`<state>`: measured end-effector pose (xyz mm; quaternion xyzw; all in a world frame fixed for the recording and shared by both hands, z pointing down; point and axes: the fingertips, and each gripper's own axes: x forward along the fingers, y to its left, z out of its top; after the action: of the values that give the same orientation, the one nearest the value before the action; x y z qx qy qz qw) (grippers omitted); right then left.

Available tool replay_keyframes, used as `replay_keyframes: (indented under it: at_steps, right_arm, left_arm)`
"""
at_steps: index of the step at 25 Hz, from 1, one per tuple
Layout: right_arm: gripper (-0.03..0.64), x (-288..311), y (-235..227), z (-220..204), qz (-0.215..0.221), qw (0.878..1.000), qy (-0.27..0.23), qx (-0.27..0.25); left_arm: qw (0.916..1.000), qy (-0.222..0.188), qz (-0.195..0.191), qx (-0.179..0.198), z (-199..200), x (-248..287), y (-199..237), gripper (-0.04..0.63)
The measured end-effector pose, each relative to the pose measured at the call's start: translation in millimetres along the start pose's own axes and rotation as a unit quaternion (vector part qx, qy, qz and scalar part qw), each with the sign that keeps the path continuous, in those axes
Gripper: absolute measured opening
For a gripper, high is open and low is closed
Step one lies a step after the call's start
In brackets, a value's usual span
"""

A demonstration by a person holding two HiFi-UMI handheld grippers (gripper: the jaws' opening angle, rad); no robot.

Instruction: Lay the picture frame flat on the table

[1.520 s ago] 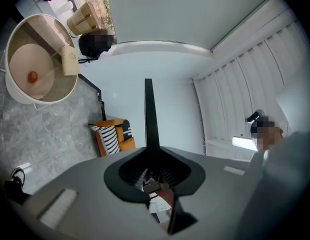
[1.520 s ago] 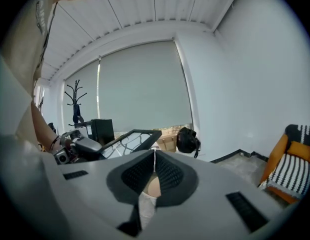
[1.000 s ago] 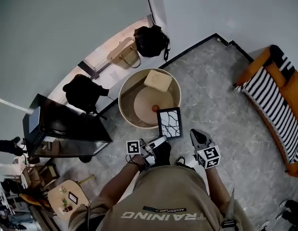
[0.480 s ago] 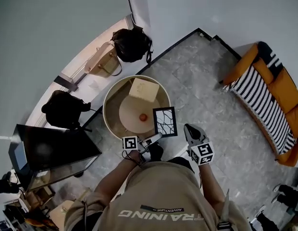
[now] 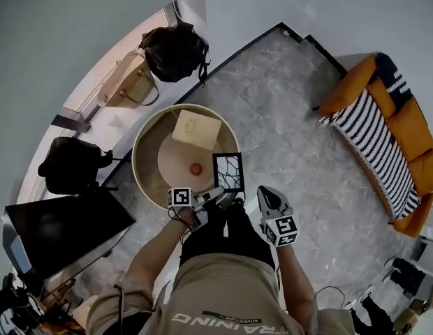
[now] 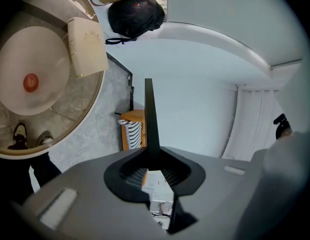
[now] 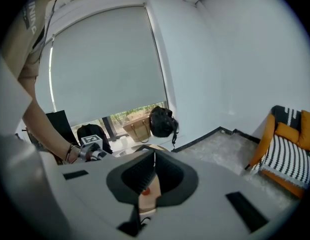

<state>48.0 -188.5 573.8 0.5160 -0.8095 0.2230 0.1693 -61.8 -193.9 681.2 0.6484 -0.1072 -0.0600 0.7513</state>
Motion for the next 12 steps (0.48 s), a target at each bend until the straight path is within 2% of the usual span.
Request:
replay_keyframes:
  at_steps: [4,8,10,12]
  right_arm:
    - [0.008,33,-21,-41,-0.008,0.999,0.025,0.022]
    - [0.008,73,-36,-87,0.007,0.998,0.044,0.037]
    - [0.008,89,-48,-110,0.002,0.998,0.047,0.041]
    - [0.008,100,-63,-134,-0.014,0.997,0.055,0.050]
  left_arm:
    - [0.9996,0.005,0.029,-0.006,31,18,60,0.074]
    - [0.9989,0.017,0.021,-0.038,52,48,113,0.075]
    - [0.9980,0.016,0.019,-0.057,61,61,135,0.074]
    - [0.9976,0.018,0.029,-0.061,67,69,158,0.074]
